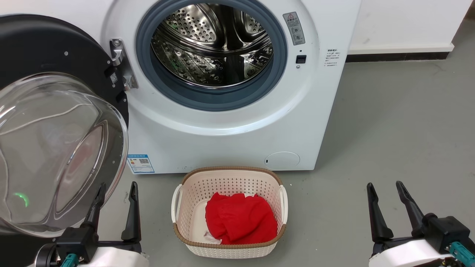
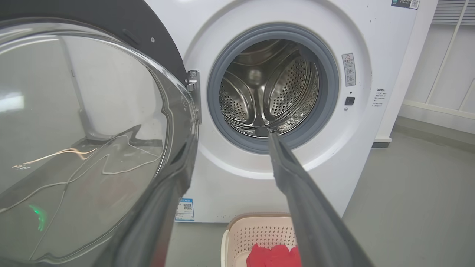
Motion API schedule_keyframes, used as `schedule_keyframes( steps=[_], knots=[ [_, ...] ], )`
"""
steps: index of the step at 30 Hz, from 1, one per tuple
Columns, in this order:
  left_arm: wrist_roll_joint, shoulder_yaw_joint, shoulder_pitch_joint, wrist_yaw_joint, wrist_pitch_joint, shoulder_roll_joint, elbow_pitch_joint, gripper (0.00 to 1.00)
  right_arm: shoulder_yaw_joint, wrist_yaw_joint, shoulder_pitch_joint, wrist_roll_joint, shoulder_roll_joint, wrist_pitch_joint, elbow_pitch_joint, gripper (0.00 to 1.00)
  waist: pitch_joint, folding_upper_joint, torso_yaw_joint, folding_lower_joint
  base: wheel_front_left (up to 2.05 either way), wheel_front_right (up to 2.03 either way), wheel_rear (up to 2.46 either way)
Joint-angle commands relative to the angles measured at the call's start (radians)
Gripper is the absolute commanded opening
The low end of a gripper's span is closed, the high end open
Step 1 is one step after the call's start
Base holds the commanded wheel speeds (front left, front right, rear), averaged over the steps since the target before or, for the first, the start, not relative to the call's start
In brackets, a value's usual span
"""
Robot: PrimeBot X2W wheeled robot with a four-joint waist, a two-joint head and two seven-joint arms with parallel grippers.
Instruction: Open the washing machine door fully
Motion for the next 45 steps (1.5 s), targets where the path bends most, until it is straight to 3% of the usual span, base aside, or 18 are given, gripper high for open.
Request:
schedule_keyframes(
  steps=[1, 13, 14, 17, 45],
  knots=[
    [0.009, 0.001, -0.008, -0.002, -0.002, -0.003, 0.003, 1.0, 0.0, -0.001, 0.008, 0.003, 0.002, 0.001, 0.002, 1.0, 0.001, -0.0001, -0.001, 0.0, 0.0, 0.0, 0.0],
    [0.015, 0.011, 0.002, -0.01, -0.002, -0.01, 0.013, 1.0, 0.0, -0.001, 0.004, 0.02, 0.002, -0.005, 0.007, 1.0, 0.003, -0.0001, 0.004, 0.0, 0.0, 0.0, 0.0],
    [0.019, 0.009, 0.003, -0.01, -0.002, -0.007, 0.017, 0.0, 0.0, -0.001, 0.002, 0.02, 0.002, -0.006, 0.008, 0.0, 0.004, -0.0001, 0.004, 0.0, 0.0, 0.0, 0.0],
    [0.008, 0.012, 0.005, -0.01, 0.006, -0.015, 0.042, 0.0, 0.002, 0.0, 0.007, 0.019, 0.0, -0.001, 0.028, 0.0, 0.003, -0.0001, 0.004, 0.0, 0.0, 0.0, 0.0],
    [-0.484, 0.028, -0.056, -0.022, 0.13, -0.029, 0.096, 0.0, -0.005, 0.0, -0.057, 0.532, -0.023, 0.081, 0.081, 0.0, 0.009, -0.0001, 0.006, 0.0, 0.0, 0.0, 0.0]
  ],
)
